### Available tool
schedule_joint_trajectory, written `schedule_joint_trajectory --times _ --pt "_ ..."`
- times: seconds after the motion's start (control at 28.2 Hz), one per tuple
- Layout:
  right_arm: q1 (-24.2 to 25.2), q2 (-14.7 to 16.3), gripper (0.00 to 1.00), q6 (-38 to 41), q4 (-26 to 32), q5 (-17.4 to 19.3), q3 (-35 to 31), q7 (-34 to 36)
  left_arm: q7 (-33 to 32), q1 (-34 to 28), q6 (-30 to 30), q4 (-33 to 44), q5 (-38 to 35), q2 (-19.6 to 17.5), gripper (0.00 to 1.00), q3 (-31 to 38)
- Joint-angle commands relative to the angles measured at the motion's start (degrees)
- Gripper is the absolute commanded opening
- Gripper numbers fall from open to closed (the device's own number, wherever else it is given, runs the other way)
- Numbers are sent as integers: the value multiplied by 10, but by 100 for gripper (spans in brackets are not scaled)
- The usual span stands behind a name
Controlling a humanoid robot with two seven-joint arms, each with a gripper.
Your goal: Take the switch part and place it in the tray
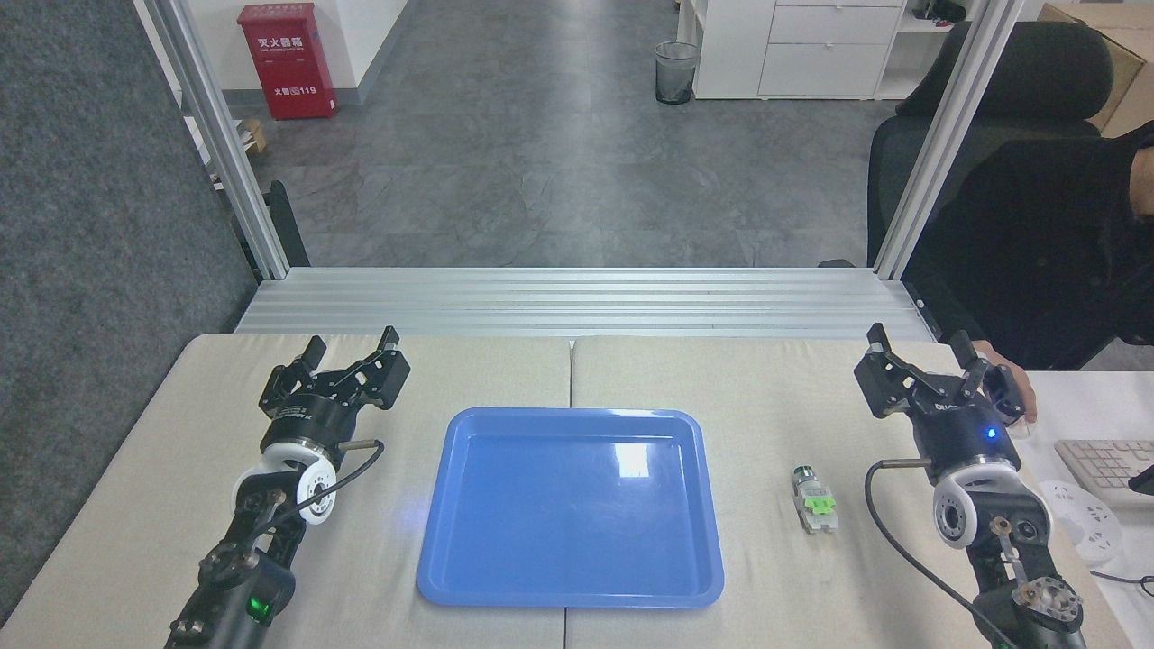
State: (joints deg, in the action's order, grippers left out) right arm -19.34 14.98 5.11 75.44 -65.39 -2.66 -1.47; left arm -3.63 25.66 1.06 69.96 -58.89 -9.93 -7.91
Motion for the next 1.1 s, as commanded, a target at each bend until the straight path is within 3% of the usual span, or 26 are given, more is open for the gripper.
schedule_joint_trajectory --times 0.0,1.06 --pt "-1 0 98 1 1 0 1 0 0 0 0 0 0 0 100 0" --pt "-2 2 98 0 1 0 -3 0 0 0 0 0 0 0 100 0"
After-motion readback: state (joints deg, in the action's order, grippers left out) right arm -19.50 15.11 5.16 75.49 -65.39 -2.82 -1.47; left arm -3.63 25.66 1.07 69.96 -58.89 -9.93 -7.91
